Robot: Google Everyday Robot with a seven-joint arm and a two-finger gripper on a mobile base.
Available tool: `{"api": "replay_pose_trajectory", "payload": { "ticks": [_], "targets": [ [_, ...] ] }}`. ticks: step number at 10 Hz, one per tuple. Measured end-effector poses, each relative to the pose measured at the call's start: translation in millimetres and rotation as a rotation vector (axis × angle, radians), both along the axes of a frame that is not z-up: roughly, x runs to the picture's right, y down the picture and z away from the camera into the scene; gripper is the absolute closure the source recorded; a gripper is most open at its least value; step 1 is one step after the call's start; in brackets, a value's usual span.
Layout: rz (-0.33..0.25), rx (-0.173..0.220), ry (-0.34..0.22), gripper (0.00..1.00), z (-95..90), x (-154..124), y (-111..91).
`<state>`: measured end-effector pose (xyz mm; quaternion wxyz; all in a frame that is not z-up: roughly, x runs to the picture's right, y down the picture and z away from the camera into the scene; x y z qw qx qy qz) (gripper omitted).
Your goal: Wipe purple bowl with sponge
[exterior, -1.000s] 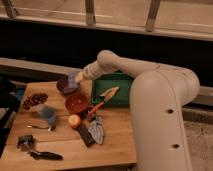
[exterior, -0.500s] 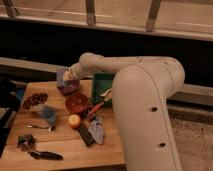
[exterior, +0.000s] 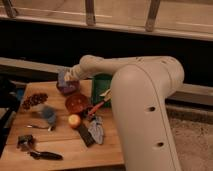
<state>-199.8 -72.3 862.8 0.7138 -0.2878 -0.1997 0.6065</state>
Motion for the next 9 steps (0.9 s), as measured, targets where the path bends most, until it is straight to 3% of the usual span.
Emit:
{"api": "replay_pose_trajectory", "payload": {
  "ticks": [4,9],
  "targets": [
    [-0.035,-0.011,-0.036,1.0,23.1,-33,-7],
    [-0.062,-0.035,-0.044,1.0,38.3,-37,-12]
  ]
}}
